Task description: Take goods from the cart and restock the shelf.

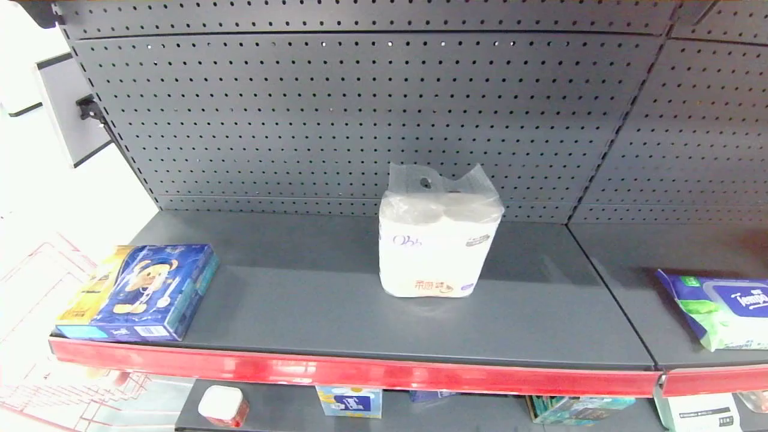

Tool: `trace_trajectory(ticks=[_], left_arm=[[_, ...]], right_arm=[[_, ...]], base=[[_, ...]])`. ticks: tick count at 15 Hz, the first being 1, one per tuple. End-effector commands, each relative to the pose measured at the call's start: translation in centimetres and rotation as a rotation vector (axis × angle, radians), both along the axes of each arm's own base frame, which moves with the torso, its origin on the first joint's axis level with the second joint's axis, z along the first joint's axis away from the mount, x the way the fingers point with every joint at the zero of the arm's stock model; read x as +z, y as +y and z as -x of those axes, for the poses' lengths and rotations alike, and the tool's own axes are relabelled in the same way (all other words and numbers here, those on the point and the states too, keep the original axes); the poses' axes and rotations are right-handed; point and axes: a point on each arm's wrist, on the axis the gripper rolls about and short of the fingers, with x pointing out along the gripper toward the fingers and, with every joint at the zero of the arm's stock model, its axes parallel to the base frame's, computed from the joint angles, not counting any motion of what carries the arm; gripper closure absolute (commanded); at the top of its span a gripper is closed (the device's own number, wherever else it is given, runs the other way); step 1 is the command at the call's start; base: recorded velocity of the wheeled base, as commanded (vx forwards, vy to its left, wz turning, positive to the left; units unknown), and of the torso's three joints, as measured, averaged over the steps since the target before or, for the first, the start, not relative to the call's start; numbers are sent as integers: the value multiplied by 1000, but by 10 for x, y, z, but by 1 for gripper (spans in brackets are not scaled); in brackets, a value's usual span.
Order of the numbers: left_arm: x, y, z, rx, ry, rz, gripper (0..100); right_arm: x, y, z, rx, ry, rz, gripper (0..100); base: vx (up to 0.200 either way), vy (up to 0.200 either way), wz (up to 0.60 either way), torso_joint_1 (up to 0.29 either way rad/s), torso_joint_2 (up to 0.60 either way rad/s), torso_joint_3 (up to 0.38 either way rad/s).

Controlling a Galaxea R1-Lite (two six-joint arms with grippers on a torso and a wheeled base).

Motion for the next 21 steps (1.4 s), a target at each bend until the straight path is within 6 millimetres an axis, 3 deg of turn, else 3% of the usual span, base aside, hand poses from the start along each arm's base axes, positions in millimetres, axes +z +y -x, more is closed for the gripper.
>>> trace_trajectory(ticks=[1, 21], left_arm=[[0, 0, 0, 0, 1, 0, 0], [0, 0, 0, 0, 1, 0, 0]], right_arm=[[0, 0, 0, 0, 0, 0, 0], [0, 0, 0, 0, 0, -1, 0]], base=[[0, 200, 0, 2, 2, -2], [0, 200, 0, 3, 3, 3]])
